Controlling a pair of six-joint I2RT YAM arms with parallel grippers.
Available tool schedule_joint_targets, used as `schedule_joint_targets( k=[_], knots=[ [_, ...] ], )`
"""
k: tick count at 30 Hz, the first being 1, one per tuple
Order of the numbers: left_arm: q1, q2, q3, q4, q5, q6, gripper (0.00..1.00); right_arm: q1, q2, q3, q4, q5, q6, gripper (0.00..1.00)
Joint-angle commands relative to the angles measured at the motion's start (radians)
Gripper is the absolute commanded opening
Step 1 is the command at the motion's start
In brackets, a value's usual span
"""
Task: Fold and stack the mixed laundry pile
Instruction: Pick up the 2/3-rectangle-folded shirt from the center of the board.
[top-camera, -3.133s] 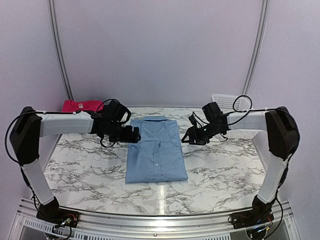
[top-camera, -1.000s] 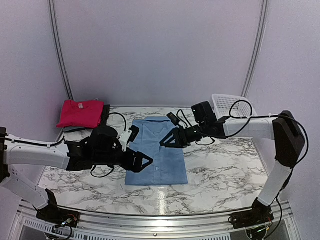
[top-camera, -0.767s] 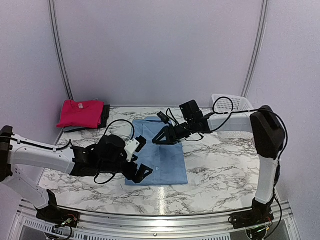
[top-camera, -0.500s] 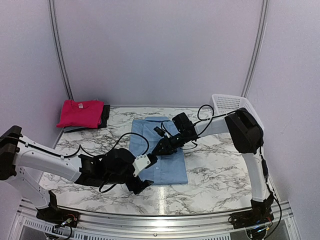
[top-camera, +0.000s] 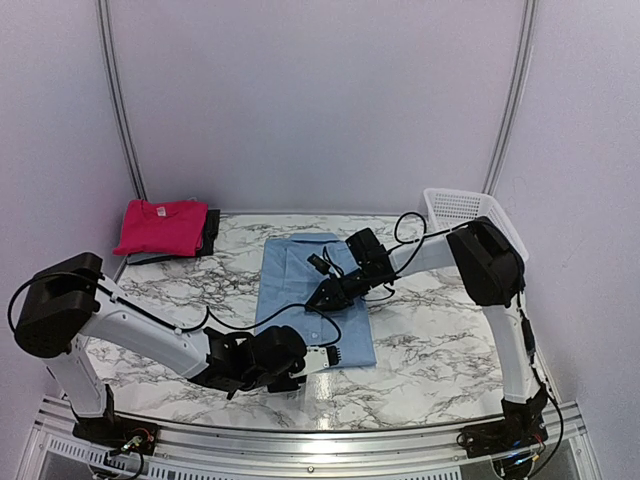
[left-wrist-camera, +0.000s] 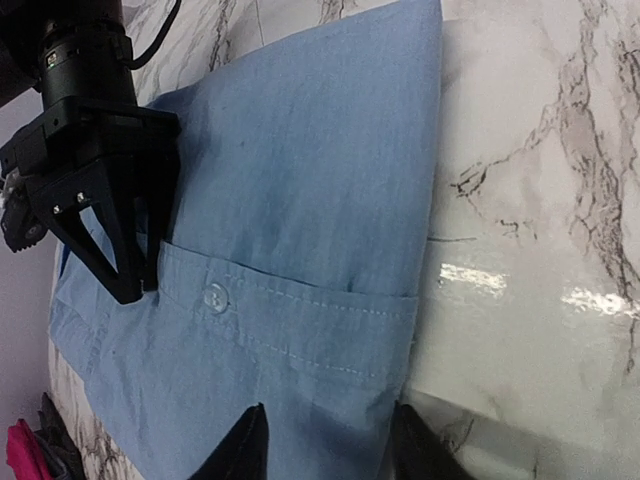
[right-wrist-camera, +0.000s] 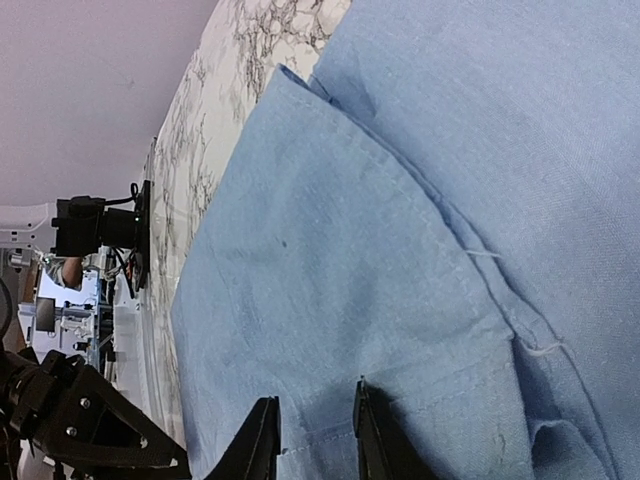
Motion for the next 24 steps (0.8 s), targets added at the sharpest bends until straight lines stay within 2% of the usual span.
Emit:
schedule_joint_targets(
  k=[1,4,6,7,15,19,24],
  knots=[
    [-0.023,0.049,0.036,0.050,-0.120,0.091,0.33,0.014,0.035,-0.059,-0.051,0.049,-0.029,0.26],
    [-0.042,0.025,0.031,0.053,-0.116,0.115,0.11,0.021,0.018,-0.072,-0.071,0.046,-0.043,0.26],
    [-0.060,-0.020,0.017,0.050,-0.093,0.117,0.02,0.024,-0.008,-0.069,-0.095,0.047,-0.056,0.26],
    [-0.071,-0.048,0.006,0.045,-0.080,0.110,0.00,0.023,-0.027,-0.068,-0.102,0.046,-0.058,0.27],
    [-0.127,-0.166,0.022,-0.217,0.104,-0.060,0.00,0.009,-0.134,0.061,-0.221,0.071,-0.107,0.39],
    [-0.140,-0.224,0.068,-0.329,0.184,-0.162,0.00,0.014,-0.110,0.057,-0.247,0.058,-0.141,0.35],
    [-0.138,-0.309,0.133,-0.447,0.267,-0.230,0.00,0.075,-0.097,-0.095,-0.192,0.020,-0.172,0.27]
  ],
)
